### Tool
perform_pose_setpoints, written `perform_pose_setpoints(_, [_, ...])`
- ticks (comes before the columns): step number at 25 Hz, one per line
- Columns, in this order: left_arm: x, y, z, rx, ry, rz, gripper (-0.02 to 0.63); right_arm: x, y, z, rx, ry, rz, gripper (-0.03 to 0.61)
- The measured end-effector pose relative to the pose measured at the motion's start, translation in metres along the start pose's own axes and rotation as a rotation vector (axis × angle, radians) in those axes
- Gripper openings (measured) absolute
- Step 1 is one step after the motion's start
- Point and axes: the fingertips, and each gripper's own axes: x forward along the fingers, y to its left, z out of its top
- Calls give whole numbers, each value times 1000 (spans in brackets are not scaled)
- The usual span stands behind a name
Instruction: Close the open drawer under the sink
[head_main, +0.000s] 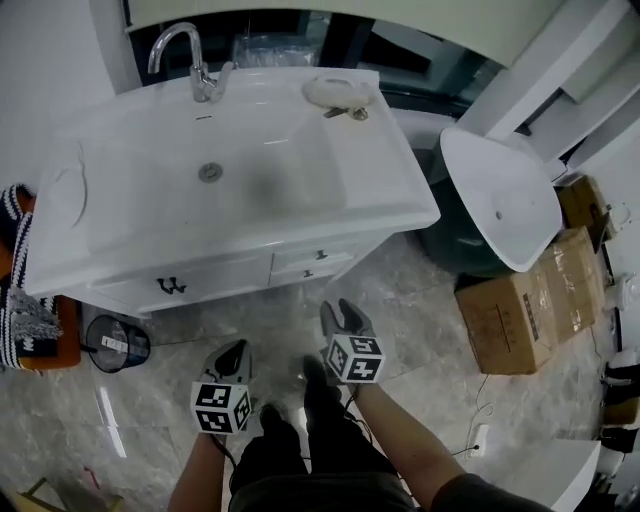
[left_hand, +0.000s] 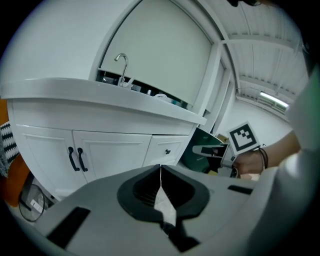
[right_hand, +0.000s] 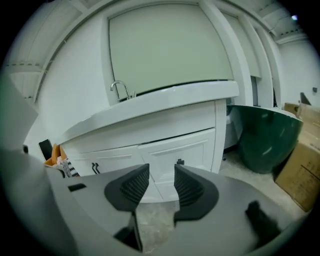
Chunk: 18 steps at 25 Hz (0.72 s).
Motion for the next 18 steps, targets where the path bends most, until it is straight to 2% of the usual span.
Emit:
perform_pose_setpoints(6, [-39, -19, -11, -8, 20, -32, 15, -73, 15, -1, 34, -24, -12, 133])
perform_pose_setpoints(12, [-67, -63, -8, 51, 24, -85, 15, -132, 31, -4, 49, -30, 49, 120])
perform_pose_setpoints(18, [-100, -103, -10, 86, -7, -92, 15, -182, 37, -4, 66, -76, 81, 106])
